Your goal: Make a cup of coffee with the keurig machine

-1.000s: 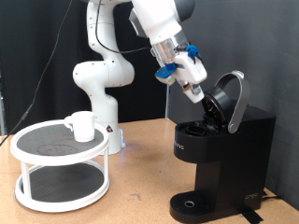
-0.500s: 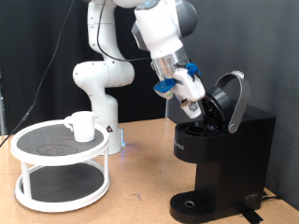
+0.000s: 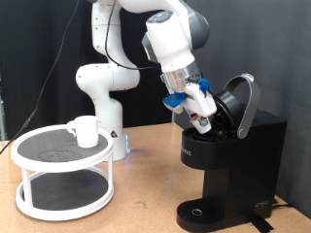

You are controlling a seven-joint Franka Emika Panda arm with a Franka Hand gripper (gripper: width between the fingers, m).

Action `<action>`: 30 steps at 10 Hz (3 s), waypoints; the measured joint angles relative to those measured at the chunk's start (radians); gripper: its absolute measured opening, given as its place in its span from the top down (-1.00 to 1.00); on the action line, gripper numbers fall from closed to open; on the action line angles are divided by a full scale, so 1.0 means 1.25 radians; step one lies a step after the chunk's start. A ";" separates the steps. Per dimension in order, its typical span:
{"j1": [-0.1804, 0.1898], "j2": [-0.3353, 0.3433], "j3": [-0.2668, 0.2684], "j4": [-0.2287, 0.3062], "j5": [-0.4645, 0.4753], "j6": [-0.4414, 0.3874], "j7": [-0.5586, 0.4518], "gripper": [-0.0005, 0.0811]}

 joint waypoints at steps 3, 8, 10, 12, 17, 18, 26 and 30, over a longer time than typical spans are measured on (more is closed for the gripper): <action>0.000 0.003 0.005 -0.006 -0.001 0.018 0.001 0.09; -0.001 0.016 0.005 -0.005 -0.013 0.027 0.005 0.09; -0.001 0.017 0.004 -0.007 -0.014 0.026 0.006 0.08; -0.003 0.017 0.003 -0.010 -0.014 0.026 0.006 -0.44; -0.004 -0.009 -0.022 0.000 0.046 -0.039 -0.041 -0.81; -0.004 -0.019 -0.027 0.001 0.047 -0.053 -0.044 -0.81; -0.003 -0.029 -0.002 -0.045 -0.009 -0.011 -0.015 -0.81; -0.002 -0.035 0.002 -0.053 0.035 0.017 -0.042 -0.81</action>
